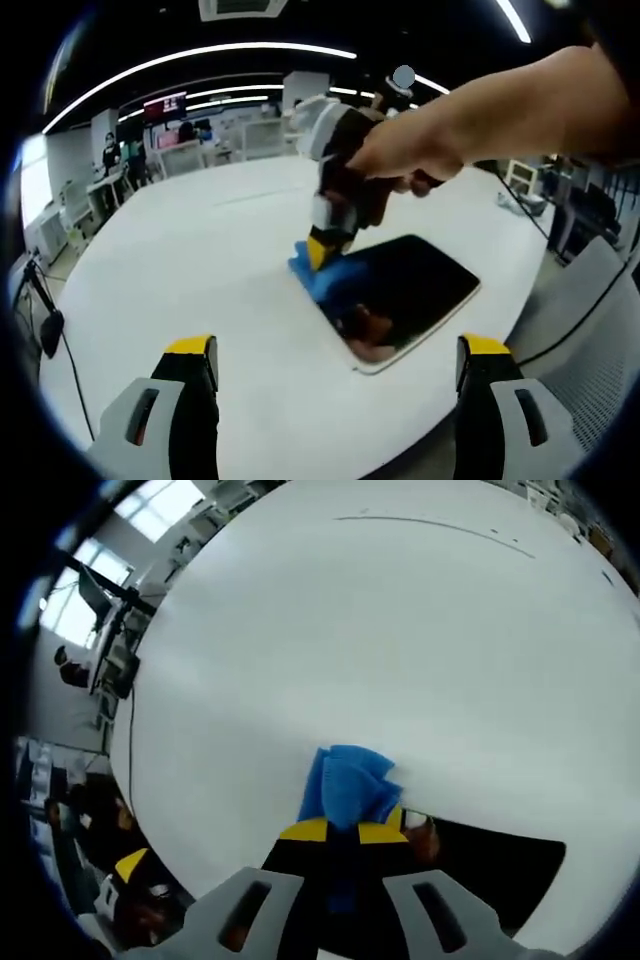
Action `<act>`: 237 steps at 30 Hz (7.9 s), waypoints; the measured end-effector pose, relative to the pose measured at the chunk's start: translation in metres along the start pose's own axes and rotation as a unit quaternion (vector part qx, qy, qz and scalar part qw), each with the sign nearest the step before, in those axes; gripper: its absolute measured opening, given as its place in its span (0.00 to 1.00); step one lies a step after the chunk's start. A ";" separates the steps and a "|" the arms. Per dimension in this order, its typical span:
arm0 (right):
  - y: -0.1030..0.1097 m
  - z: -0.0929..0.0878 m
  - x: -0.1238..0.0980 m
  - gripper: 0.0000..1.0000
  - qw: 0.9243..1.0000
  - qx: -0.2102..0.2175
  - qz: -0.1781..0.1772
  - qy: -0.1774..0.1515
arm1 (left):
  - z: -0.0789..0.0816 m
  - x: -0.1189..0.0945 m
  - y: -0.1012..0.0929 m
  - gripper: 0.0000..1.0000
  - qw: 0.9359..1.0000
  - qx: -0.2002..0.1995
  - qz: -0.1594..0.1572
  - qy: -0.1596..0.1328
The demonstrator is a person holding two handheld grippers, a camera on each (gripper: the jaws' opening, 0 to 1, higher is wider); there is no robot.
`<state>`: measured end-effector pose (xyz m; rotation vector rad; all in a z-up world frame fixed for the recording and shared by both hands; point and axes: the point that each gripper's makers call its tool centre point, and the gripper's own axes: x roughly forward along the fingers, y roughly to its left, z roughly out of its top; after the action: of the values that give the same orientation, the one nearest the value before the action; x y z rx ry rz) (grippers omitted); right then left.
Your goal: Wipe the mirror surface with the cleaning cloth until all visible marks leave the cleaned area.
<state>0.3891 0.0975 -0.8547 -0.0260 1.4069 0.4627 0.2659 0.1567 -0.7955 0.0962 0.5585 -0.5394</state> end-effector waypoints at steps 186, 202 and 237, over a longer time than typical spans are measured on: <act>-0.159 -0.108 -0.058 0.02 0.998 0.047 -0.044 -0.011 | 0.000 -0.003 -0.003 0.99 1.000 -0.027 -0.004 -0.001; -0.161 -0.108 -0.055 0.02 0.998 0.037 -0.058 -0.015 | 0.001 -0.003 -0.002 1.00 1.000 -0.016 0.000 -0.006; -0.142 -0.151 -0.058 0.02 0.997 0.048 -0.050 -0.019 | 0.003 -0.005 -0.001 1.00 1.000 -0.007 0.004 -0.012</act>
<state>0.2879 -0.0928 -0.8622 -0.0093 1.3831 0.3105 0.2639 0.1576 -0.7904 0.0786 0.5377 -0.5278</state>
